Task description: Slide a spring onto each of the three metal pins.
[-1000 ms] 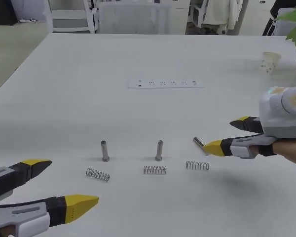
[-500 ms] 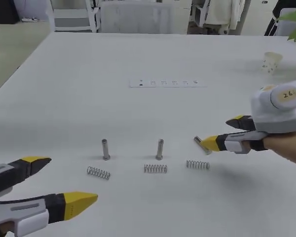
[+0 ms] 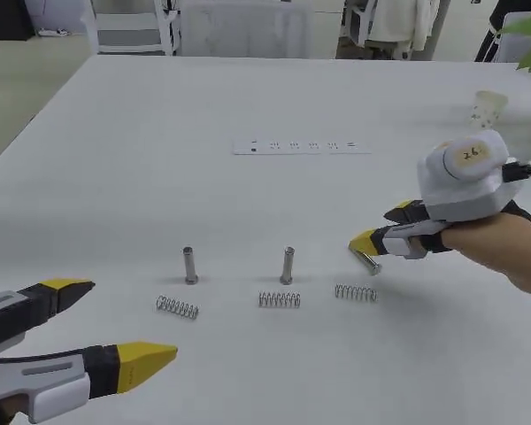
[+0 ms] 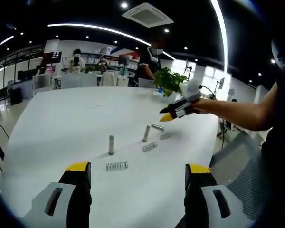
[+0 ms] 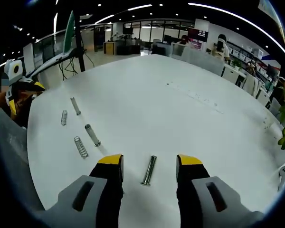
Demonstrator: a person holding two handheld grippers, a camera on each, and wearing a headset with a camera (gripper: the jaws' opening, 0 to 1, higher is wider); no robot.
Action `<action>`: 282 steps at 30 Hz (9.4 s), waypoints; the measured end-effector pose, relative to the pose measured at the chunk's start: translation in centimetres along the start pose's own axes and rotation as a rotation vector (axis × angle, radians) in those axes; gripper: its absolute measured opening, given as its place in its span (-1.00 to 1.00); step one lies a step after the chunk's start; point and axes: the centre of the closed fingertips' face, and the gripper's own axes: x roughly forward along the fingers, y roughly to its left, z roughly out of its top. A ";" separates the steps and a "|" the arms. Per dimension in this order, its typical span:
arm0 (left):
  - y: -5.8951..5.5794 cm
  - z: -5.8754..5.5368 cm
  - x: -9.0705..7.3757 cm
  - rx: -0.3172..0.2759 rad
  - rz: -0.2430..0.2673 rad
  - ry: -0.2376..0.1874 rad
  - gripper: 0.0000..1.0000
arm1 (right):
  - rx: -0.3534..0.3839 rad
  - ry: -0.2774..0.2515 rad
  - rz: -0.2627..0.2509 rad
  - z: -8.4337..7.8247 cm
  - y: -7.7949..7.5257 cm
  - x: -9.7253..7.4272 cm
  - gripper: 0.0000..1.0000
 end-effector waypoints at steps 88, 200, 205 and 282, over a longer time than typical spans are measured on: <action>-0.1 -0.5 -0.3 0.009 -0.007 0.016 0.45 | 0.200 0.150 -0.041 -2.5 0.3 1.8 -0.90; -1.3 -0.9 -0.6 0.021 -0.020 0.030 0.42 | -0.034 0.215 0.138 -7.8 5.6 -0.6 -0.81; -1.5 -1.0 -0.5 0.022 -0.026 0.031 0.42 | -0.036 0.218 0.143 -7.9 5.8 -0.6 -0.81; -8.2 -2.8 5.9 0.226 -0.428 0.107 -0.16 | -0.343 0.157 0.570 -3.1 20.7 -4.1 -0.85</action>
